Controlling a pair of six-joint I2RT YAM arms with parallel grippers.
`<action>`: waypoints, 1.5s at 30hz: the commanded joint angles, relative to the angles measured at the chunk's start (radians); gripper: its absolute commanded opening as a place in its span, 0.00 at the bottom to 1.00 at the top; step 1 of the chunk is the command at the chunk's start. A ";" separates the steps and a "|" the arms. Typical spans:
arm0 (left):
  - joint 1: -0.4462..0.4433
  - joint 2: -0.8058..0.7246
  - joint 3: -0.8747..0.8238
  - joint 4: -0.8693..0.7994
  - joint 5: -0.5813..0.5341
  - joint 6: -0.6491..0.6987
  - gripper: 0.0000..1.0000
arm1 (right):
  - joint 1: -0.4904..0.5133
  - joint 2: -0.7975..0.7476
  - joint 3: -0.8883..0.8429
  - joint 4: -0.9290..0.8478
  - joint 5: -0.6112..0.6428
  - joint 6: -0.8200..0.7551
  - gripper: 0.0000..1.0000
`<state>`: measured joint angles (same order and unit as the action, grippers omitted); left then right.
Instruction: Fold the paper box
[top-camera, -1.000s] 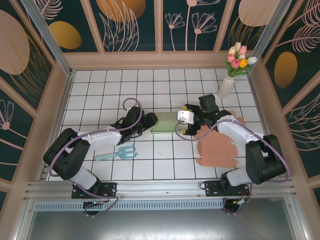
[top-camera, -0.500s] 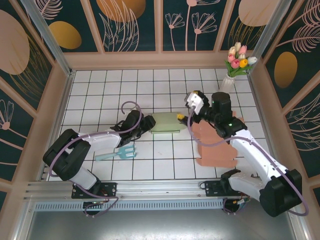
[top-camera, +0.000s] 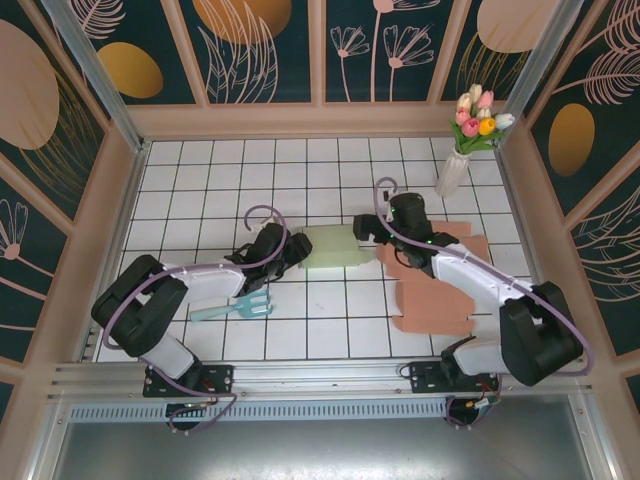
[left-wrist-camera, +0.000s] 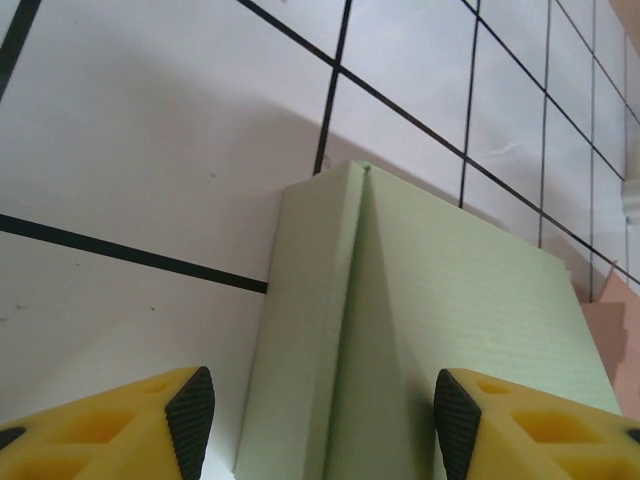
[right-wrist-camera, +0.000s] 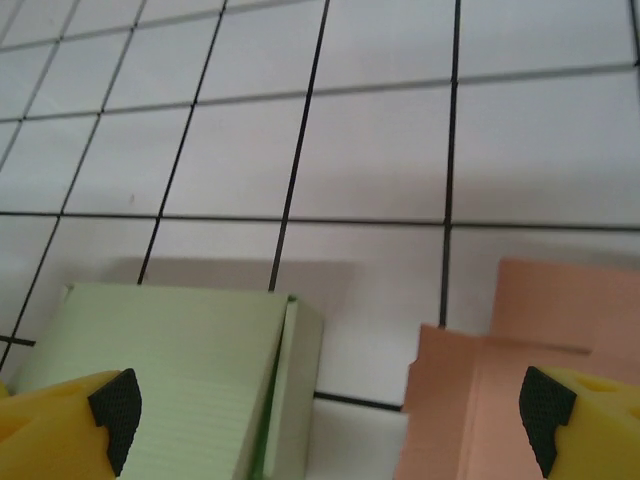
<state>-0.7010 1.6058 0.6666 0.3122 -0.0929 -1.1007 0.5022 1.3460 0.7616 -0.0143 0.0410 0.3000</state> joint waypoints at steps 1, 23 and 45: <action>-0.003 0.059 0.010 0.039 -0.026 0.022 0.62 | 0.048 0.065 0.004 0.035 0.097 0.059 0.99; 0.054 0.102 0.091 0.023 -0.126 0.146 0.62 | 0.182 0.244 0.195 -0.021 0.153 0.091 0.59; -0.029 -0.014 0.149 -0.257 -0.208 0.049 0.69 | 0.208 0.294 0.019 0.084 0.132 0.189 0.52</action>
<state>-0.7082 1.5929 0.7589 0.2169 -0.2642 -0.9924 0.7006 1.6424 0.8253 0.0917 0.1932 0.4557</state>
